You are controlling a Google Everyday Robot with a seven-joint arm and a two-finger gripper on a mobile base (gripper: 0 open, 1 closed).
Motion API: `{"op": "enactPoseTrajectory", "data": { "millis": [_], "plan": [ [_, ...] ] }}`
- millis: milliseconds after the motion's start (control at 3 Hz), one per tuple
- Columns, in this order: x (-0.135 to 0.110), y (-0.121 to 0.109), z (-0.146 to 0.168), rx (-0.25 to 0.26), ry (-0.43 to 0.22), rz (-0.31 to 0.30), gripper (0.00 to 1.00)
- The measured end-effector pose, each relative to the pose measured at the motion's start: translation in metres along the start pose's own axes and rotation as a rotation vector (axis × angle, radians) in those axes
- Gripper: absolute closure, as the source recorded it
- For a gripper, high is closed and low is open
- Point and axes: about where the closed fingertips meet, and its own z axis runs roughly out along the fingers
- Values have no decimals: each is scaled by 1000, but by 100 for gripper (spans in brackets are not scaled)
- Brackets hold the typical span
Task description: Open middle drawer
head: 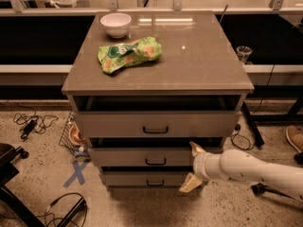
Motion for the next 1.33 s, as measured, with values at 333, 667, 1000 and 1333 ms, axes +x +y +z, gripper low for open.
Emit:
{"op": "enactPoseTrajectory", "data": {
  "millis": [333, 667, 1000, 1333],
  "plan": [
    [7, -14, 38, -53, 38, 18, 0],
    [8, -27, 59, -78, 54, 32, 0],
    [14, -34, 69, -99, 83, 57, 25],
    [32, -18, 52, -113, 113, 98, 49]
  ]
}}
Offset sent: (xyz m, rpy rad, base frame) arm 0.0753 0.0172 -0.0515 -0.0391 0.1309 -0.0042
